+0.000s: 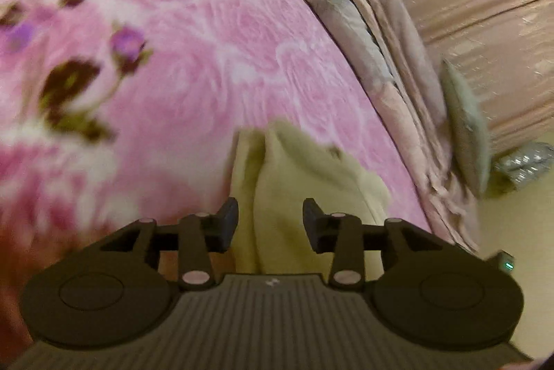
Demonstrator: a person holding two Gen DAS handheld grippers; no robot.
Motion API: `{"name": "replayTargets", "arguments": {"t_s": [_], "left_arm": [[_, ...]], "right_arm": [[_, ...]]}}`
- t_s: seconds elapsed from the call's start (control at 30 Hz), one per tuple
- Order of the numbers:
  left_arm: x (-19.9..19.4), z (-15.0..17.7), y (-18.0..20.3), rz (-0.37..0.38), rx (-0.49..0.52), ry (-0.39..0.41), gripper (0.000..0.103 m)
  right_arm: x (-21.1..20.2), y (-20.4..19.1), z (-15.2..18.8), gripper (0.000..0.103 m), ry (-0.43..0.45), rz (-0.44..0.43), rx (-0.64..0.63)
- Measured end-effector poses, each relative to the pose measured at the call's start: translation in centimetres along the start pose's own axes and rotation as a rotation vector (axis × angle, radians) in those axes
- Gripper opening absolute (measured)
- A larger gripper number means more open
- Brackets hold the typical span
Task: Fold clothes
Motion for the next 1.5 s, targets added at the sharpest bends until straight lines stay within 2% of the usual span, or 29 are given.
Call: {"name": "replayTargets", "arguments": {"t_s": [0.13,0.23,0.27,0.3,0.33,0.37,0.43,0.53,0.6,0.63,0.67,0.7,0.73,0.8,0.87,0.97,1.0,1.1,1.2,1.3,1.4,1.5], "left_arm": [[-2.1,3.1,-0.1,0.005,0.025,-0.027,0.037],[-1.2,4.0,0.5,-0.001,0.096,-0.016,0.034],[-0.6,4.2,0.8,-0.002,0.126,-0.017,0.024],[-0.1,4.3,1.0,-0.008,0.162,-0.020,0.007],[0.3,4.3,1.1,-0.010,0.188,-0.025,0.002],[0.5,4.4,0.9,-0.023,0.187,-0.033,0.002],[0.8,4.6,0.3,-0.048,0.186,-0.047,0.004],[1.2,4.9,-0.4,-0.088,0.185,-0.064,0.008],[0.4,4.4,-0.2,-0.151,0.192,-0.030,0.017],[-0.1,4.0,-0.1,-0.187,0.191,-0.006,0.022],[-0.8,3.5,-0.1,-0.228,0.186,0.027,0.019],[-1.6,2.9,0.1,-0.275,0.189,0.069,0.015],[-2.4,2.4,0.4,-0.315,0.195,0.107,0.013],[-3.3,1.8,2.5,-0.311,0.251,0.142,0.004],[-2.9,2.3,5.3,-0.262,0.335,0.126,0.002],[-0.5,4.6,9.2,-0.174,0.448,0.055,0.002],[0.6,5.4,10.2,-0.154,0.476,0.038,0.002],[4.0,6.9,11.2,-0.183,0.549,-0.008,0.001],[6.6,7.2,10.3,-0.263,0.588,-0.014,0.001],[6.7,6.7,10.1,-0.277,0.570,-0.019,0.000],[5.2,6.1,10.8,-0.253,0.561,-0.014,0.000],[5.1,6.5,11.1,-0.237,0.573,-0.054,0.000]], "right_arm": [[-1.6,-0.3,4.1,0.069,-0.088,-0.049,0.039],[-1.7,-0.4,6.1,0.068,-0.115,-0.052,0.041],[-1.5,-0.4,6.4,0.064,-0.113,-0.054,0.040],[-1.3,-0.4,6.6,0.039,-0.110,-0.055,0.037],[-1.1,-0.4,6.5,0.028,-0.105,-0.054,0.029],[-0.9,-0.4,6.3,0.021,-0.095,-0.047,0.017],[-0.5,-0.4,5.8,0.017,-0.080,-0.030,-0.008],[0.2,-0.5,6.2,0.017,-0.099,0.022,-0.042],[0.1,-0.6,6.6,0.019,-0.094,0.050,-0.033],[0.0,-0.7,6.7,0.029,-0.093,0.073,-0.045],[-0.4,-0.9,6.5,0.038,-0.077,0.121,-0.070],[-0.8,-1.1,6.2,0.053,-0.061,0.166,-0.098],[-1.2,-1.5,6.0,0.053,-0.043,0.196,-0.133],[-2.0,-2.4,5.5,0.052,-0.006,0.252,-0.203],[-2.5,-4.0,5.4,0.052,0.039,0.261,-0.273],[-2.1,-6.6,5.9,0.052,0.076,0.242,-0.386],[-1.5,-7.1,6.4,0.047,0.070,0.242,-0.428],[0.9,-7.4,7.8,0.030,0.028,0.286,-0.539],[3.6,-5.2,8.5,0.029,-0.027,0.359,-0.606],[3.3,-4.8,7.8,0.029,-0.034,0.359,-0.558],[2.8,-4.5,7.2,0.029,-0.036,0.360,-0.510],[0.4,-6.0,7.5,0.029,0.011,0.361,-0.458]]}}
Point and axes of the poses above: each gripper's, at about its wrist camera, not at the fingertips, and x roughly the way its jaws point, y to its right, z to its underside, the point moved 8 cm from there along x, roughly the way its jaws point, and after that the axes turned 4 degrees about -z, right-handed, at the moved point
